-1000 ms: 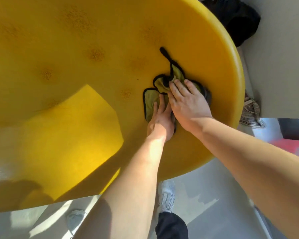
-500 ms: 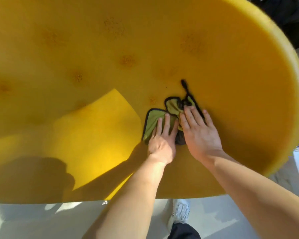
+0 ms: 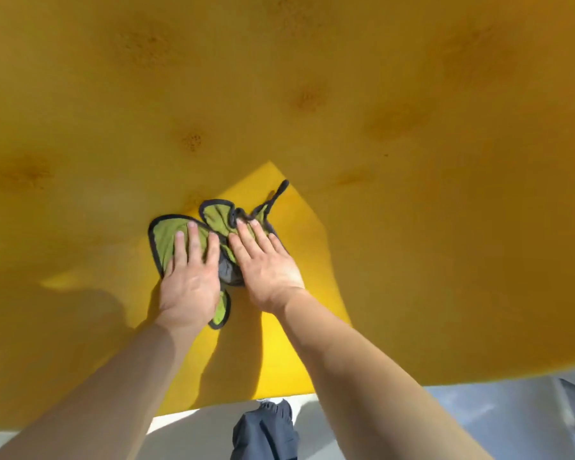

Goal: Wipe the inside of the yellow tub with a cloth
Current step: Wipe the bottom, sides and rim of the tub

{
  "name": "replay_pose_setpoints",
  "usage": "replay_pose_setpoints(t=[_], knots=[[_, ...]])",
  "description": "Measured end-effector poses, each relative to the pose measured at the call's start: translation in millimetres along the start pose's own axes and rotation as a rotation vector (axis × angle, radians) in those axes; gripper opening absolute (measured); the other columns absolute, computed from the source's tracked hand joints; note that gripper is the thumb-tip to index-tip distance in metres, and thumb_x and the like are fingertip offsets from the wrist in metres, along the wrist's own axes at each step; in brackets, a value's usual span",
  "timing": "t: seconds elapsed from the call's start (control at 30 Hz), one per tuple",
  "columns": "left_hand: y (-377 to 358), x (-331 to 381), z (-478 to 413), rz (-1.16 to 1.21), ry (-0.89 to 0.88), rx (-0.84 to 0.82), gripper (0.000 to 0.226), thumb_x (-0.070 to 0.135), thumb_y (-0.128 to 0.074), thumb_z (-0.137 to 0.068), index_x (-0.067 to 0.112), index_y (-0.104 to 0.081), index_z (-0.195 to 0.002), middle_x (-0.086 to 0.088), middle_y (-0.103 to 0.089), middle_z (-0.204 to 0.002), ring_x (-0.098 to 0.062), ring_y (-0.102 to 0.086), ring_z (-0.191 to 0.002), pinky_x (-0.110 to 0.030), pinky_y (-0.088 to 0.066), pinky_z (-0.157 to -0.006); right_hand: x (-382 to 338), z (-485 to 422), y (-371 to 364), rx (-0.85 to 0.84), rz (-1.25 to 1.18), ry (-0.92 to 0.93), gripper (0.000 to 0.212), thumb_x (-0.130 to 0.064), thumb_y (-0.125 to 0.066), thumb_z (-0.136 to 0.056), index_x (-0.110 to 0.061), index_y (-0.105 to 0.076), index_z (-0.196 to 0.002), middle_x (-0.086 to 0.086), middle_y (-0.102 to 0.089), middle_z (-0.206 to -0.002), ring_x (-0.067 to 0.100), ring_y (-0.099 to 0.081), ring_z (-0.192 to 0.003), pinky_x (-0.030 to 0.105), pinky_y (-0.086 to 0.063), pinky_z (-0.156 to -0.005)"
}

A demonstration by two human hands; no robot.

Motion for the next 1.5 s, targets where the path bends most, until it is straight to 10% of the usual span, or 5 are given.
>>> replay_pose_setpoints(t=[0.4,0.83,1.03,1.3,1.5], knots=[[78,227,-46,0.282,-0.524,0.112,0.080,0.007,-0.041,-0.095,0.035,0.004,-0.155,0.002,0.028,-0.161,-0.029,0.021,-0.148,-0.045,-0.008,-0.122,199,110,56,0.285,0.118,-0.541,0.085,-0.012,-0.050,-0.090,-0.015,-0.002,-0.160,0.006,0.004,-0.168,0.022,0.008,-0.154,0.042,-0.004,-0.125],[20,-81,-2,0.059,-0.081,0.186,0.072,0.021,-0.043,-0.098,0.031,-0.003,-0.157,-0.001,0.013,-0.164,-0.028,0.007,-0.151,-0.041,-0.012,-0.121,-67,-54,10,0.137,-0.115,-0.001,0.087,-0.015,-0.048,-0.090,-0.014,0.006,-0.159,0.007,0.017,-0.166,0.029,0.021,-0.151,0.048,0.000,-0.124],[13,-41,-13,0.123,-0.065,0.118,0.071,0.024,-0.040,-0.100,0.029,0.002,-0.156,-0.002,0.017,-0.164,-0.032,0.014,-0.150,-0.047,-0.005,-0.122,-29,-41,18,0.186,-0.064,0.028,0.082,-0.011,-0.044,-0.091,-0.019,-0.002,-0.160,0.001,0.005,-0.168,0.019,0.011,-0.153,0.043,-0.003,-0.125],[37,155,-26,0.360,-0.475,-0.037,0.067,0.024,-0.039,-0.099,0.035,-0.005,-0.156,0.006,0.023,-0.162,-0.027,0.024,-0.148,-0.050,0.001,-0.122,140,67,34,0.199,-0.029,-0.404,0.088,-0.015,-0.049,-0.084,-0.019,-0.004,-0.160,0.003,0.002,-0.168,0.017,0.009,-0.154,0.041,-0.004,-0.125],[32,64,-24,0.299,-0.407,-0.035,0.062,0.028,-0.037,-0.100,0.037,-0.011,-0.155,0.011,0.018,-0.163,-0.022,0.015,-0.151,-0.042,-0.010,-0.122,80,26,20,0.132,-0.129,-0.440,0.092,-0.016,-0.051,-0.088,-0.016,0.007,-0.159,0.008,0.015,-0.166,0.031,0.015,-0.152,0.050,-0.005,-0.123]])
Point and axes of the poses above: each hand's wrist, its own z-axis away from the middle knuckle, its own y-axis out of the back of the hand, x = y × z, the point moved 8 cm from there along -z, towards the middle knuckle
